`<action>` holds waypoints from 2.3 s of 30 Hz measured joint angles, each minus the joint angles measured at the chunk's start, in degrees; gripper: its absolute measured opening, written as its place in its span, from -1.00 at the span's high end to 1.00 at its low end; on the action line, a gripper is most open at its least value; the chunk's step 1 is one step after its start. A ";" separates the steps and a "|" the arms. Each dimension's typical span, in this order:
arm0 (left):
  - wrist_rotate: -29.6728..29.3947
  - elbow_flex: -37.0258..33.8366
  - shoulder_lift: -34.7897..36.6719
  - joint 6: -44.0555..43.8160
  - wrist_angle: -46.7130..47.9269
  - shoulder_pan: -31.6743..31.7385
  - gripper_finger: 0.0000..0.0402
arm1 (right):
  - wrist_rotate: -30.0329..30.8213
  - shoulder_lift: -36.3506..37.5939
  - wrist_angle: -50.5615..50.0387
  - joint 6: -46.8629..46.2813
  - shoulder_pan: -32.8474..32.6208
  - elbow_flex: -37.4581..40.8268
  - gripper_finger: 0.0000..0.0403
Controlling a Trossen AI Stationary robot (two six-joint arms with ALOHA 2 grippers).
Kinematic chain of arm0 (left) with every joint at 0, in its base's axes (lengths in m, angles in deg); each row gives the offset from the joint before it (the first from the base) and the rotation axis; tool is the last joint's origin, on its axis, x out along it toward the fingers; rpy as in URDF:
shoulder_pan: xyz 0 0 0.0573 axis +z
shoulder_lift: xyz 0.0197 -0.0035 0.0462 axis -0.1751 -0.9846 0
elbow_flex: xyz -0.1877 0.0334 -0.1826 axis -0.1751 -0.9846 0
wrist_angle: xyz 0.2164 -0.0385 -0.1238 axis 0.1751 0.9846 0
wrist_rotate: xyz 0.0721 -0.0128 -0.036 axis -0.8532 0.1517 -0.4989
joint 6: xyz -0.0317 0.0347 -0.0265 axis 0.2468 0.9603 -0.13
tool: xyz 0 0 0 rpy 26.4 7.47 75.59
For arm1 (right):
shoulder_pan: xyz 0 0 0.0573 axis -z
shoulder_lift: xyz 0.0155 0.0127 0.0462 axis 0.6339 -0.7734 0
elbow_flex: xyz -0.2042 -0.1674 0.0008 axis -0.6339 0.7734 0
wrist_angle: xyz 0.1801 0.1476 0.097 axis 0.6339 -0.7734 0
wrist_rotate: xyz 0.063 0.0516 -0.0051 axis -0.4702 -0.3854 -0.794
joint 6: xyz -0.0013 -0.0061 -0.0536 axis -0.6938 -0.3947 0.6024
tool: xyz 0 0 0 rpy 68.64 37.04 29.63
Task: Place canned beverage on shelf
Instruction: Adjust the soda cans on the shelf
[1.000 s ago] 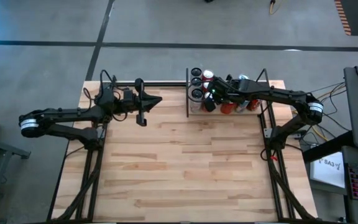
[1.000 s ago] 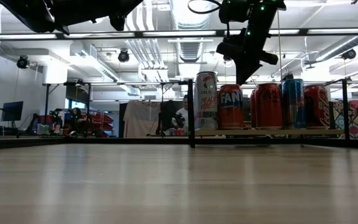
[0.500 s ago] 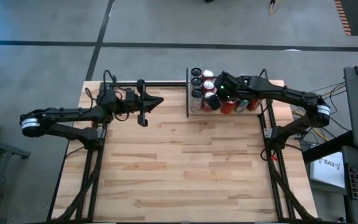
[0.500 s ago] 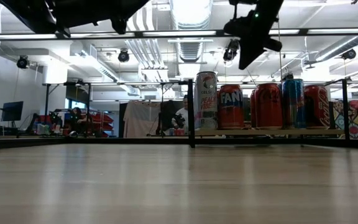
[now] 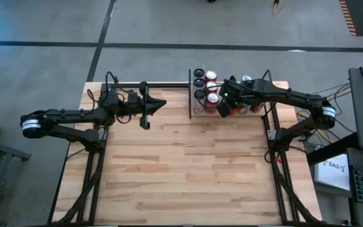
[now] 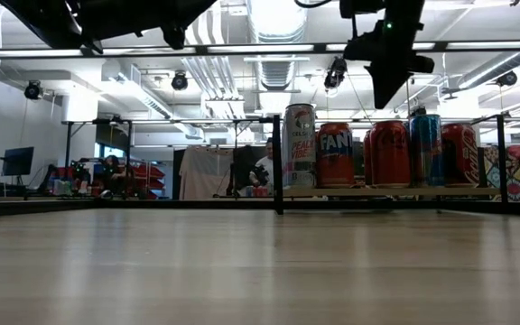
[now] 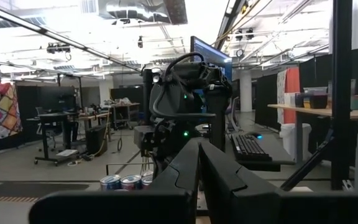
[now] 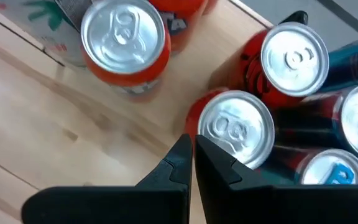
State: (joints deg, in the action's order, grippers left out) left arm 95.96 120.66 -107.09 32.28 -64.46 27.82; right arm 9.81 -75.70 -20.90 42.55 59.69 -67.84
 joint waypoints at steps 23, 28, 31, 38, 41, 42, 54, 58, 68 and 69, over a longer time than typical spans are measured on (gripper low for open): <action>-0.02 0.00 0.00 0.52 -0.66 0.02 1.00 | 0.50 -1.60 6.19 0.94 0.03 3.45 0.96; -0.04 0.00 0.00 0.52 -0.63 0.02 1.00 | 0.59 -1.60 6.24 0.45 0.03 4.32 0.96; -0.02 0.00 0.00 0.52 -0.63 0.02 1.00 | 0.66 -1.60 6.19 -0.11 0.03 5.06 0.96; -0.02 0.00 0.00 0.52 -0.61 0.02 1.00 | 1.99 -1.60 6.19 -0.46 0.03 5.95 0.96; -0.04 0.00 0.00 0.52 -0.61 0.02 1.00 | 2.02 -1.60 6.17 -0.46 0.05 5.95 0.96; -0.04 0.00 0.00 0.52 -0.61 0.02 1.00 | 2.03 -1.60 6.17 -0.46 0.05 5.95 0.96; -0.02 0.00 0.00 0.52 -0.41 -0.07 1.00 | 2.08 -1.60 5.77 -1.01 0.05 5.95 0.96; -0.04 0.00 0.00 0.52 -0.35 -0.09 1.00 | 2.10 -1.60 4.70 -1.01 0.05 5.95 0.96; -0.04 0.00 0.00 0.52 -0.33 -0.09 1.00 | 2.21 -1.21 4.78 -0.42 0.05 5.91 0.96; -0.04 0.00 -0.01 0.52 -0.33 -0.09 1.00 | 2.21 -0.96 4.71 -0.39 0.05 5.73 0.96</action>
State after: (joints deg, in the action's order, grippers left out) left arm 95.92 120.66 -107.10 32.81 -64.79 27.73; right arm 12.02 -76.66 -16.19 42.16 59.74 -62.11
